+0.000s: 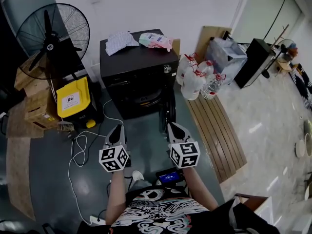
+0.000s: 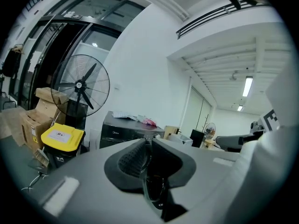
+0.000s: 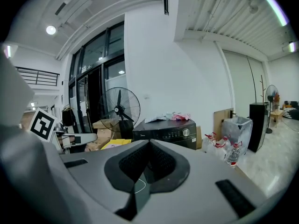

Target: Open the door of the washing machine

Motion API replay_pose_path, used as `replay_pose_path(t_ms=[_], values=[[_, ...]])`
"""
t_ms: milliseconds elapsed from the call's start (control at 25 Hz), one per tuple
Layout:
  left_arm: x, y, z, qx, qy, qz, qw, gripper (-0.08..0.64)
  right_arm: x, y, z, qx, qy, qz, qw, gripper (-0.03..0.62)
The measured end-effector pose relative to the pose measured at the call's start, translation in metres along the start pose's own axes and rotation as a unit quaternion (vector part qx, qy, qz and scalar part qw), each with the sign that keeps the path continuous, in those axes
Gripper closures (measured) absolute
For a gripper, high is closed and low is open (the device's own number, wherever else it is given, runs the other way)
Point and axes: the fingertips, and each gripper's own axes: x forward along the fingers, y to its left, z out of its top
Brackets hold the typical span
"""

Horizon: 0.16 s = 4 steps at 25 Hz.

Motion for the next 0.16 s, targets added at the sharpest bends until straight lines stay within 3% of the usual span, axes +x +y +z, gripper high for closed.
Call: replay_pose_path(t_ms=[160], values=[[0.0076, -0.0068, -0.0006, 0.012, 0.001, -0.003, 0.9999, 0.52, 0.0015, -0.0115, 0.0036, 0.014, -0.002, -0.003, 1.0, 0.591]])
